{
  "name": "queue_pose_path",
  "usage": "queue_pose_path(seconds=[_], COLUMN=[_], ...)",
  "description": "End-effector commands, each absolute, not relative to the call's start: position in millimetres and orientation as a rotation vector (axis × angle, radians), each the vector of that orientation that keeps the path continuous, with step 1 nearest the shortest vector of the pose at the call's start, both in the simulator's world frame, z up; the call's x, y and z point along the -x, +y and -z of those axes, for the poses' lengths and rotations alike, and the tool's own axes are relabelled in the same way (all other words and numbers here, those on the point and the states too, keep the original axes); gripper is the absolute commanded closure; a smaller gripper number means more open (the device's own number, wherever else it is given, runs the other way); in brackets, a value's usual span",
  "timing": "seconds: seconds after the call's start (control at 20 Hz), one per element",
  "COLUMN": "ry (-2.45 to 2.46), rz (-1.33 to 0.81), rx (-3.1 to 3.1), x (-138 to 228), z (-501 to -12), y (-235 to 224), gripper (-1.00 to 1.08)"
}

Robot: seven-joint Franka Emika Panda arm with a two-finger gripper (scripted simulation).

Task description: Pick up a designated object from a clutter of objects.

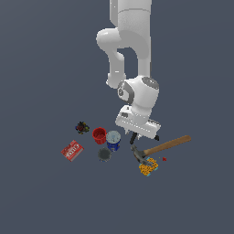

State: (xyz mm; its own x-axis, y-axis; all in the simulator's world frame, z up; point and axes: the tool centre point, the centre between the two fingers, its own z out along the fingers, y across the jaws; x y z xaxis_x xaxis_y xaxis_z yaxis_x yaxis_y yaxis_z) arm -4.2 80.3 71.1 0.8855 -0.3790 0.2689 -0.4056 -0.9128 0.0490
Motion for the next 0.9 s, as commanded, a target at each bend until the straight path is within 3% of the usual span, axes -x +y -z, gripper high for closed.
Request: queue_pose_path(seconds=[0.0,0.85], ry=[-0.629,-0.646], rz=[-0.395,-0.399], rx=[-2.955,-2.963], x=[8.7,13.9], z=[-63.0,-40.4], y=[84.6,89.4], gripper=[-0.2,-0.2])
